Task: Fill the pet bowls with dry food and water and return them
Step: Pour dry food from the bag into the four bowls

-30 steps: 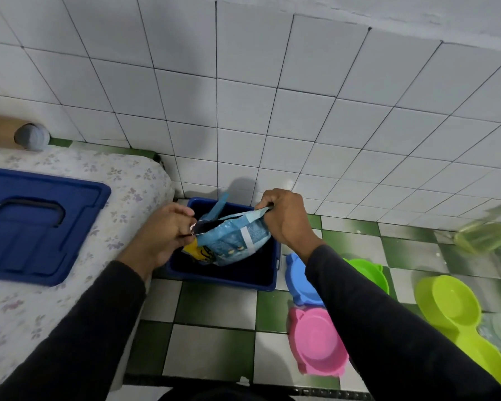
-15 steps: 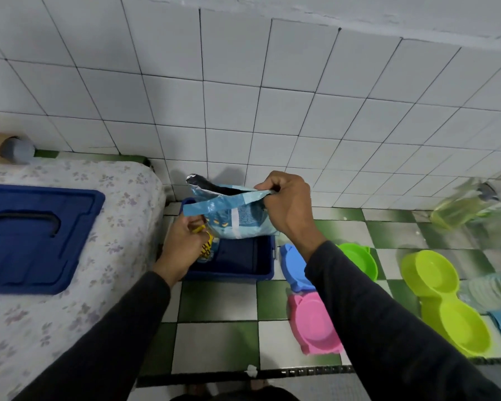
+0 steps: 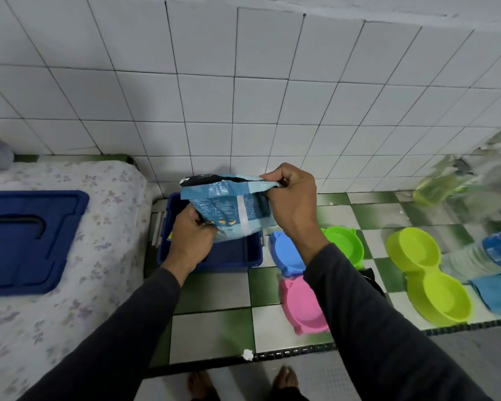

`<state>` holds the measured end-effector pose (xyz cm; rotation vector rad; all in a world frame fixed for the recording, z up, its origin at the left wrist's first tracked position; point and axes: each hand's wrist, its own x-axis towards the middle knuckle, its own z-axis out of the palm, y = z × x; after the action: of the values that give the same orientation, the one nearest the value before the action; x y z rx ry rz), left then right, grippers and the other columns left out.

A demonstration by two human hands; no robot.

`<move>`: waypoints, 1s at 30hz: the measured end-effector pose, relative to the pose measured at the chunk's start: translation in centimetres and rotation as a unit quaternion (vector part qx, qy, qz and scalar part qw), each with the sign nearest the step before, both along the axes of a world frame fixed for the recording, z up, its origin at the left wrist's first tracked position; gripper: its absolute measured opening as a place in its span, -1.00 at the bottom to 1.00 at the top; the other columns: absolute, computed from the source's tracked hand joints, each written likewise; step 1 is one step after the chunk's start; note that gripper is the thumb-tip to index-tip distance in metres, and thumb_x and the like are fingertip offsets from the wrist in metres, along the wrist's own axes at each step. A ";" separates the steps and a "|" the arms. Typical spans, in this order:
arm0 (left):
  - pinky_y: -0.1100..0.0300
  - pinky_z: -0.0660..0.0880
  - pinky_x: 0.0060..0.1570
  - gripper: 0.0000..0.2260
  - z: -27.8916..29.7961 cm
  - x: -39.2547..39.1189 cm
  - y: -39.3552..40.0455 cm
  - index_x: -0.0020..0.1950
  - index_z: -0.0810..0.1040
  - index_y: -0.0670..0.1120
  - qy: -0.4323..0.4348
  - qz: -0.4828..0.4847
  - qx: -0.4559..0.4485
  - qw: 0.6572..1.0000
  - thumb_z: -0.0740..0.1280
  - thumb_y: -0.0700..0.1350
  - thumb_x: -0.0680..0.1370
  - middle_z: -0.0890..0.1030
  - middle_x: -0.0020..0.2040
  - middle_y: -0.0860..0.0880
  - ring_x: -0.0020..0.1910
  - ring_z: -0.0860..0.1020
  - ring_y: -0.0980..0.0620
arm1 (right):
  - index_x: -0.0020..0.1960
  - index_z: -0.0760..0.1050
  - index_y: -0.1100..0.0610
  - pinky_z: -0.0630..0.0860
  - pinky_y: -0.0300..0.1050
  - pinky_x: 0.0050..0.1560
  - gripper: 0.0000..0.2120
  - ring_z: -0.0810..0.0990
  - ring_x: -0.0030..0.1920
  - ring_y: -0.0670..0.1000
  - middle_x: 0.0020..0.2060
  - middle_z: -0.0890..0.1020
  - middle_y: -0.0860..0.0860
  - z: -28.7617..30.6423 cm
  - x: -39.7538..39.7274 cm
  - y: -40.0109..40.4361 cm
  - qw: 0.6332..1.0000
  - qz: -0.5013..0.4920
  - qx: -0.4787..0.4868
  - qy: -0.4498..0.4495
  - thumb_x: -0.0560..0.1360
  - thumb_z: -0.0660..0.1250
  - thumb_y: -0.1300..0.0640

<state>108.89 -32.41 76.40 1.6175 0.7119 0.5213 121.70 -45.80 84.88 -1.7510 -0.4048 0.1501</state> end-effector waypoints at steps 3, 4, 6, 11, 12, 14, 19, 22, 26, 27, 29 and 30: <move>0.40 0.56 -0.13 -0.53 0.4 0.5 -2.3 0.00 0.58 0.20 0.010 0.011 0.012 1.000 0.42 -0.43 0.49 0.67 -0.09 0.41 -0.02 0.62 0.41 | -0.35 0.56 0.07 0.53 -0.24 -0.22 -0.65 0.62 -0.24 -0.12 -0.33 0.69 -0.17 0.0 0.8 -1.8 1.000 -0.001 0.016 0.007 0.34 0.29 0.51; 0.39 0.55 -0.12 -0.54 0.5 0.9 -3.2 0.00 0.59 0.20 0.014 0.017 0.016 1.000 0.43 -0.42 0.50 0.68 -0.08 0.40 -0.01 0.62 0.41 | -0.35 0.56 0.06 0.53 -0.24 -0.22 -0.64 0.62 -0.24 -0.12 -0.33 0.68 -0.17 0.0 1.2 -2.5 1.000 -0.001 0.021 0.007 0.34 0.29 0.51; 0.46 0.54 -0.14 -0.53 0.4 1.7 -5.1 0.01 0.59 0.19 0.011 0.029 0.020 0.999 0.42 -0.43 0.50 0.68 -0.10 0.38 -0.01 0.61 0.43 | -0.34 0.56 0.10 0.54 -0.21 -0.21 -0.68 0.62 -0.25 -0.12 -0.33 0.69 -0.16 0.0 2.1 -4.2 1.000 0.003 0.024 0.003 0.34 0.29 0.50; 0.47 0.53 -0.16 -0.59 0.3 4.5 -11.2 0.10 0.63 0.09 0.020 0.051 0.035 0.998 0.42 -0.43 0.49 0.68 -0.04 0.28 -0.02 0.61 0.44 | -0.34 0.57 0.09 0.54 -0.23 -0.25 -0.70 0.60 -0.28 -0.17 -0.34 0.69 -0.18 -0.3 5.0 -9.5 1.000 0.024 0.017 -0.006 0.33 0.31 0.47; 0.45 0.54 -0.16 -0.59 0.3 5.1 -12.6 0.10 0.63 0.11 0.026 0.057 0.032 0.998 0.42 -0.41 0.51 0.68 -0.02 0.25 -0.01 0.62 0.40 | -0.36 0.57 0.05 0.54 -0.23 -0.25 -0.68 0.60 -0.28 -0.17 -0.33 0.69 -0.18 -0.4 5.8 -10.7 1.000 0.026 0.015 -0.008 0.33 0.32 0.46; 0.44 0.54 -0.20 -0.59 0.3 6.3 -15.3 0.04 0.63 0.16 0.029 0.077 0.017 0.996 0.41 -0.39 0.52 0.70 -0.04 0.21 -0.03 0.64 0.36 | -0.39 0.55 0.01 0.56 -0.20 -0.24 -0.65 0.60 -0.27 -0.13 -0.32 0.70 -0.15 -0.7 7.3 -12.9 0.999 0.030 0.012 -0.011 0.33 0.33 0.45; 0.20 0.59 -0.13 -0.68 -0.1 8.9 -21.1 -0.02 0.63 0.04 0.049 0.134 -0.015 0.990 0.36 -0.41 0.52 0.71 -0.09 0.13 -0.06 0.67 0.18 | -0.38 0.56 0.04 0.53 -0.21 -0.24 -0.67 0.61 -0.27 -0.15 -0.34 0.69 -0.19 -1.4 9.9 -17.6 0.999 0.040 -0.001 -0.021 0.31 0.32 0.46; 0.19 0.58 -0.10 -0.75 -0.3 9.6 -23.5 0.07 0.60 -0.04 0.060 0.157 -0.015 0.986 0.34 -0.39 0.56 0.69 -0.05 0.08 -0.02 0.66 0.12 | -0.34 0.57 0.13 0.55 -0.19 -0.22 -0.73 0.61 -0.27 -0.15 -0.35 0.68 -0.17 -1.9 10.5 -19.3 0.999 0.040 -0.007 -0.016 0.31 0.30 0.47; 0.07 0.63 -0.04 -0.79 -1.0 9.7 -25.7 0.10 0.58 -0.07 0.071 0.165 -0.036 0.983 0.32 -0.35 0.59 0.69 0.00 0.00 0.02 0.66 0.02 | -0.32 0.58 0.17 0.53 -0.24 -0.24 -0.76 0.57 -0.32 -0.24 -0.38 0.65 -0.24 -2.5 10.7 -20.7 0.999 0.037 -0.023 -0.010 0.30 0.28 0.48; 0.14 0.61 -0.09 -0.79 -1.2 9.8 -26.1 0.09 0.60 -0.05 0.068 0.155 -0.047 0.984 0.32 -0.34 0.59 0.70 0.00 0.02 0.01 0.67 0.05 | -0.31 0.59 0.17 0.50 -0.29 -0.26 -0.76 0.56 -0.32 -0.26 -0.38 0.65 -0.27 -2.6 10.7 -21.0 0.999 0.036 -0.028 -0.009 0.30 0.28 0.48; 0.28 0.59 -0.16 -0.75 -1.5 10.1 -26.8 0.10 0.62 -0.05 0.058 0.139 -0.068 0.986 0.31 -0.36 0.59 0.72 0.00 0.05 -0.02 0.68 0.14 | -0.30 0.59 0.20 0.45 -0.36 -0.27 -0.77 0.56 -0.33 -0.28 -0.39 0.63 -0.31 -2.7 10.9 -21.3 0.999 0.036 -0.035 -0.009 0.31 0.28 0.48; 0.32 0.59 -0.18 -0.74 -1.7 10.3 -27.2 0.11 0.63 -0.06 0.051 0.136 -0.085 0.986 0.30 -0.38 0.59 0.73 0.00 0.06 -0.05 0.69 0.18 | -0.30 0.60 0.22 0.43 -0.39 -0.28 -0.77 0.55 -0.33 -0.29 -0.40 0.63 -0.31 -2.8 11.0 -21.5 0.999 0.037 -0.037 -0.010 0.31 0.27 0.49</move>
<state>119.17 -59.56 74.71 1.4029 1.0360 0.5594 132.70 -67.29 82.10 -1.8131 -0.4842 0.2014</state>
